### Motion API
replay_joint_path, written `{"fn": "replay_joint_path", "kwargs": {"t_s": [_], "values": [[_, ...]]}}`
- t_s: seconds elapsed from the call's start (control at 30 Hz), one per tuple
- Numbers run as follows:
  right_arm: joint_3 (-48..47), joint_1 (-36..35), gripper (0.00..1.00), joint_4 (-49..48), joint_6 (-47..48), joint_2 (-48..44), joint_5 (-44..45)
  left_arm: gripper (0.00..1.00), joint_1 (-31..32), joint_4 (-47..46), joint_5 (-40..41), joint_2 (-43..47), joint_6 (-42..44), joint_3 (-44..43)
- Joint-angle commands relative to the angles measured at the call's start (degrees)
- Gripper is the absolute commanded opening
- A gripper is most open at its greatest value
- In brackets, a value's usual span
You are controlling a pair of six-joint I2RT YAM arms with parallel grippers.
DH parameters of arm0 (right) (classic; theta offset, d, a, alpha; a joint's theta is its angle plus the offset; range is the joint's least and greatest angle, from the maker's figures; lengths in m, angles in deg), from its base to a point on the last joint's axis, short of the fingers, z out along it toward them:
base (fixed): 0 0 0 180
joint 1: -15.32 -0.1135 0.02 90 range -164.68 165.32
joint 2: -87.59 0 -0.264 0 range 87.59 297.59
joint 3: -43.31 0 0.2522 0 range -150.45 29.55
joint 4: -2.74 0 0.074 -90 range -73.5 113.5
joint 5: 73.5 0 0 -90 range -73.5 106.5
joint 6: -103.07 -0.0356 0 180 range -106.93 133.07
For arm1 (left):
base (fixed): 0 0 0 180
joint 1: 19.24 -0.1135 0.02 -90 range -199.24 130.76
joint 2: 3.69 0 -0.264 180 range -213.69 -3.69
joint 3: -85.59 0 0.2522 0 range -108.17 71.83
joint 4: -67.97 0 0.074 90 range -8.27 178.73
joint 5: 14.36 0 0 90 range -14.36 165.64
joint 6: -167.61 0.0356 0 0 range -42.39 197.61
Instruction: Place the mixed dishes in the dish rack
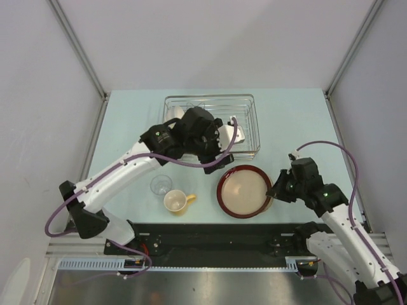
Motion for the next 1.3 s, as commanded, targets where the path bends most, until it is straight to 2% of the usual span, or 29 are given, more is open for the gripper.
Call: {"fn": "replay_joint_path", "kwargs": {"t_s": [0.0, 0.13, 0.3, 0.4, 0.73, 0.9, 1.17, 1.27], "values": [[-9.9, -7.0, 0.0, -2.7, 1.8, -0.4, -0.7, 0.83, -4.4, 8.9, -15.4, -2.4, 3.6, -6.5], [-14.3, -13.2, 0.0, -3.3, 2.4, 1.8, 3.3, 0.72, -7.8, 17.8, -26.2, -7.4, 7.3, -14.6], [-19.9, -19.7, 0.0, -3.6, 2.9, 6.0, 7.5, 0.72, -14.1, 32.9, -42.5, -18.3, 10.8, -29.3], [-22.2, -21.2, 0.0, -3.5, 2.8, 7.1, 8.7, 0.73, -16.3, 35.1, -45.7, -20.3, 12.4, -31.3], [-30.1, -22.0, 0.0, -3.9, 4.4, 9.8, 11.4, 0.74, -15.8, 35.0, -50.2, -19.3, 15.7, -23.6], [-32.6, -22.1, 0.0, -6.0, 5.2, 12.7, 11.2, 0.74, -13.5, 34.8, -48.9, -19.4, 15.8, -20.5], [-34.5, -22.8, 0.0, -5.7, 5.0, 13.4, 11.5, 0.76, -13.5, 30.9, -45.6, -20.2, 13.0, -20.0], [-34.4, -23.4, 0.0, -3.8, 4.8, 13.8, 12.3, 0.76, -13.5, 31.7, -45.1, -20.1, 13.0, -23.6]]}}
